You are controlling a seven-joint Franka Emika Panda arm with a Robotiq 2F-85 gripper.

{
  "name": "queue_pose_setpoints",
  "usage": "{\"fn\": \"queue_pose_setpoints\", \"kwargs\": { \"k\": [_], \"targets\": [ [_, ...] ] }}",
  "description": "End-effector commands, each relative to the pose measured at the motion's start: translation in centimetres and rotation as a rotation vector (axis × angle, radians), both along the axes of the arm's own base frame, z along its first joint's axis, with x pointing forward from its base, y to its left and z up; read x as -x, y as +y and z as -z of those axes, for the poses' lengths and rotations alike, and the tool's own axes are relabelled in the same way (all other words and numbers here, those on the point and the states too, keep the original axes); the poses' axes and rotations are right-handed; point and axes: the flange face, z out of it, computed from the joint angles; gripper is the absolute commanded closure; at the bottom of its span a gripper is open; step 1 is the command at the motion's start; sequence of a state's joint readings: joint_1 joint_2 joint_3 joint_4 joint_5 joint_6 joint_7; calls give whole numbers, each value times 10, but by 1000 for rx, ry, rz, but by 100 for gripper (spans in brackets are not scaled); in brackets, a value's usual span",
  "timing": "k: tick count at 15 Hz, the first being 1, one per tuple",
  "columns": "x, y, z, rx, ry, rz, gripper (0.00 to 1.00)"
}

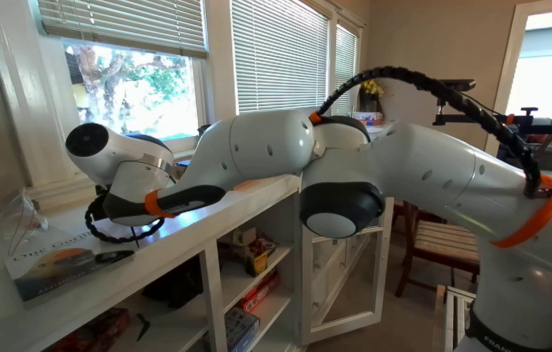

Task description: Use the blue crayon to color the paper

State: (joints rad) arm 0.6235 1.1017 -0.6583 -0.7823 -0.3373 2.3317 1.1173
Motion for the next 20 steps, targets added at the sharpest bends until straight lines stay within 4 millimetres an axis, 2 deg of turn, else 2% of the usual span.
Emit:
{"fn": "queue_pose_setpoints", "kwargs": {
  "k": [1,14,20],
  "targets": [
    [2,12,12,26,-23,-20,95],
    [15,52,11,64,-84,-124,95],
    [16,47,16,84,-83,-122,95]
  ]
}}
